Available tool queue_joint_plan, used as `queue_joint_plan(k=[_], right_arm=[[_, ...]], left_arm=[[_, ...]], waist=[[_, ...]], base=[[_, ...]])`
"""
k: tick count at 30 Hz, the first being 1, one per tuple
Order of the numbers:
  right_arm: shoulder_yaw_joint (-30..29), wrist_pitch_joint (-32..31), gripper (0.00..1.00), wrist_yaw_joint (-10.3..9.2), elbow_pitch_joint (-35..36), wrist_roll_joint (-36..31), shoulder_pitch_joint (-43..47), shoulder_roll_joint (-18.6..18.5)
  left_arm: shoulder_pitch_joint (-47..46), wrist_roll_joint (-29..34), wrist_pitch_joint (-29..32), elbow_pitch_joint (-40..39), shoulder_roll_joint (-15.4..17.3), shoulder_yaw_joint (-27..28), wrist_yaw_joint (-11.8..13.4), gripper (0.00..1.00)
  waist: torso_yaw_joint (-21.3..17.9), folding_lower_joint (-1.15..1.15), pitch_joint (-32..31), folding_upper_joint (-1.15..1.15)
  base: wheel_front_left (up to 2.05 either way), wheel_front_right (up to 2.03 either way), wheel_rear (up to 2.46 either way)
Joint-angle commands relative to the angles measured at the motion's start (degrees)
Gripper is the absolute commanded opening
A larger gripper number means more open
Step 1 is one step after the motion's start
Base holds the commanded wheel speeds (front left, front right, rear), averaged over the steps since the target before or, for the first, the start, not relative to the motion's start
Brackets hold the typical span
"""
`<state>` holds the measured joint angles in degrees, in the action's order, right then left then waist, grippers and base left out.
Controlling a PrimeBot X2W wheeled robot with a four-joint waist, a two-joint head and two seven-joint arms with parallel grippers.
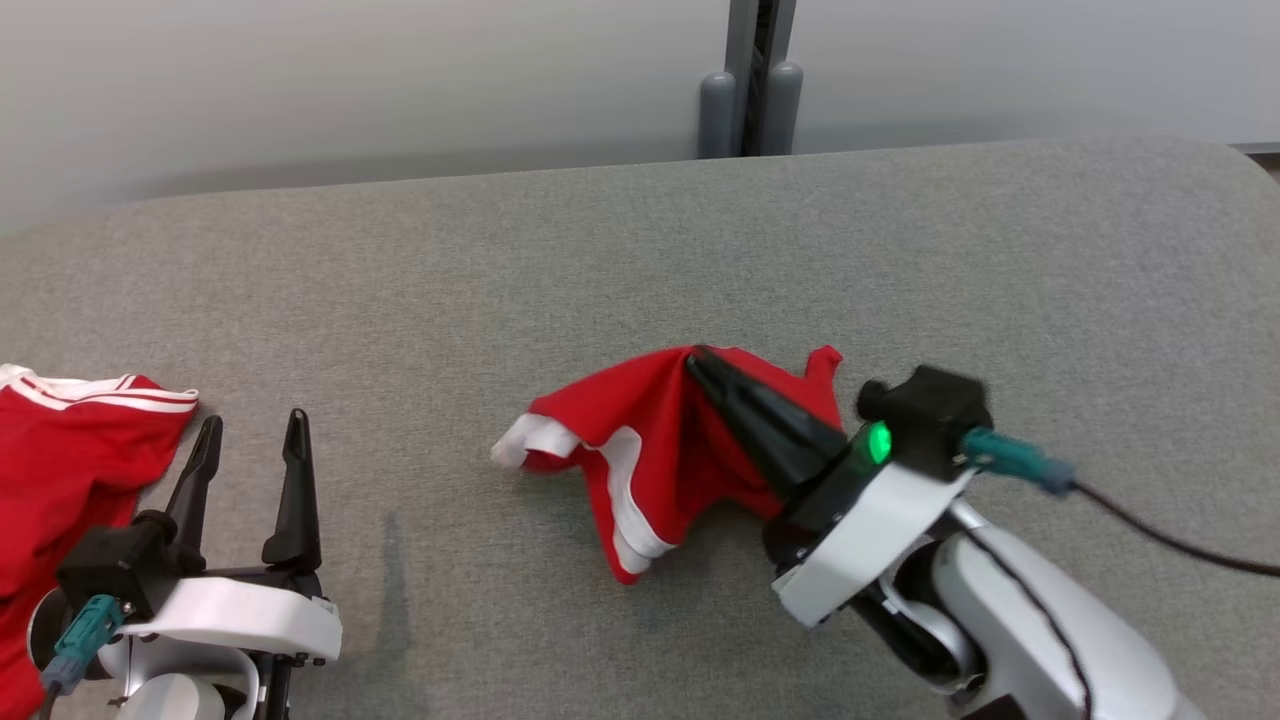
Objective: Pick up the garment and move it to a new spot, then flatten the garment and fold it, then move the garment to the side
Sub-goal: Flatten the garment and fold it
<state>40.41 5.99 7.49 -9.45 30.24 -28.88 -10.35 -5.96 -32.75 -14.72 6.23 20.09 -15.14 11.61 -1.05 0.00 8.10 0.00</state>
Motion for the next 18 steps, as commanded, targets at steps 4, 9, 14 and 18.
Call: queue_joint_plan(k=[4,9,14,18], right_arm=[[-8.09,-1.58,0.00,0.01,7.54,7.03,3.06,-0.56],[-18.56,-3.56,0.00,0.01,5.81,11.59,6.75,-1.20],[-24.26,-3.31,0.00,0.01,-1.70,12.04,8.56,-1.72],[-26.77,-2.04,0.00,0.01,-9.50,13.97,8.67,-0.96]], left_arm=[[-0.41,0.44,-0.01,-0.55,0.95,0.47,0.24,1.00],[-1.36,0.75,0.36,-1.02,1.35,0.06,0.36,1.00],[-2.21,1.00,0.75,-1.27,1.31,-0.51,0.07,1.00],[-3.49,1.13,0.96,-1.42,1.14,-1.10,-0.17,1.00]], waist=[[-1.28,0.00,0.55,0.00],[-1.64,0.00,1.19,0.00],[-1.51,0.00,2.05,0.00],[-1.57,0.00,3.46,0.00]], base=[[0.00,0.00,0.00],[0.00,0.00,0.00],[0.00,0.00,0.00],[0.00,0.00,0.00]])
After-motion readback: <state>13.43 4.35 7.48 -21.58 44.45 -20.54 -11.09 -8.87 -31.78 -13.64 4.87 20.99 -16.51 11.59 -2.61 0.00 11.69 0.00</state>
